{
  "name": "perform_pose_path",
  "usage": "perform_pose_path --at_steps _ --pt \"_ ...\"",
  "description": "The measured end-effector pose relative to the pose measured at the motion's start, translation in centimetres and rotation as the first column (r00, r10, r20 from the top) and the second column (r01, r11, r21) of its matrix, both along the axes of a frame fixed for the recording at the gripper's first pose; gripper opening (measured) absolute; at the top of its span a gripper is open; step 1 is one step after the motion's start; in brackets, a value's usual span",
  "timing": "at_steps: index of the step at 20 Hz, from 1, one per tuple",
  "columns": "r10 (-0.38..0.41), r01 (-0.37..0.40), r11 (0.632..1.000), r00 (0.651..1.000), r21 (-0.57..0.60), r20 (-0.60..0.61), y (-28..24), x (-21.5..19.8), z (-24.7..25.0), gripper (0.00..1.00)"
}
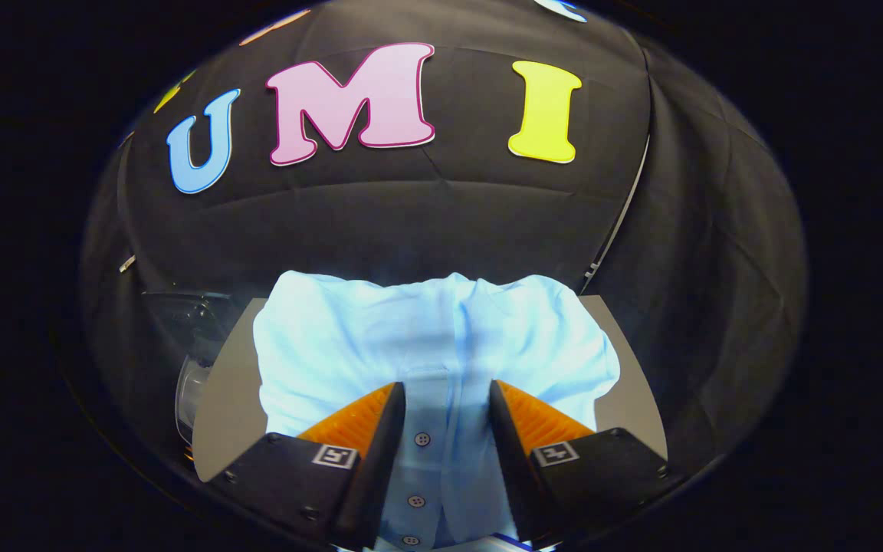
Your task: Put the clothes into the washing machine and then close the washing machine lid.
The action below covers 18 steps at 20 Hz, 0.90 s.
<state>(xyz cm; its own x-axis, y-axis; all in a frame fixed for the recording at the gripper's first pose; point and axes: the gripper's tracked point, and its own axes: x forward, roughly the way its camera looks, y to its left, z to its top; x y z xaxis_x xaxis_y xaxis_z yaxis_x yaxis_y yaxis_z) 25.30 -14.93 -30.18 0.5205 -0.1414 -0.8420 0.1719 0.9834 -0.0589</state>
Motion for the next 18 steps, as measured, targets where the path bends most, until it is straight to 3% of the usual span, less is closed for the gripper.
perform_pose_path --at_steps 3,6,7,13,18 --pt "-0.014 0.014 1.0 1.0 0.006 0.005 0.1 0.1 0.0 0.25" --pt "-0.025 0.025 1.0 1.0 0.003 0.019 -0.4 0.5 0.7 0.25" --pt "-0.04 0.039 0.999 0.999 0.024 0.026 -0.1 0.1 0.4 0.06" --pt "-0.073 0.071 0.997 0.995 0.019 0.07 -0.6 -0.4 1.3 0.06" --pt "-0.083 0.078 0.996 0.989 0.046 0.124 -0.4 -2.0 4.9 0.05"
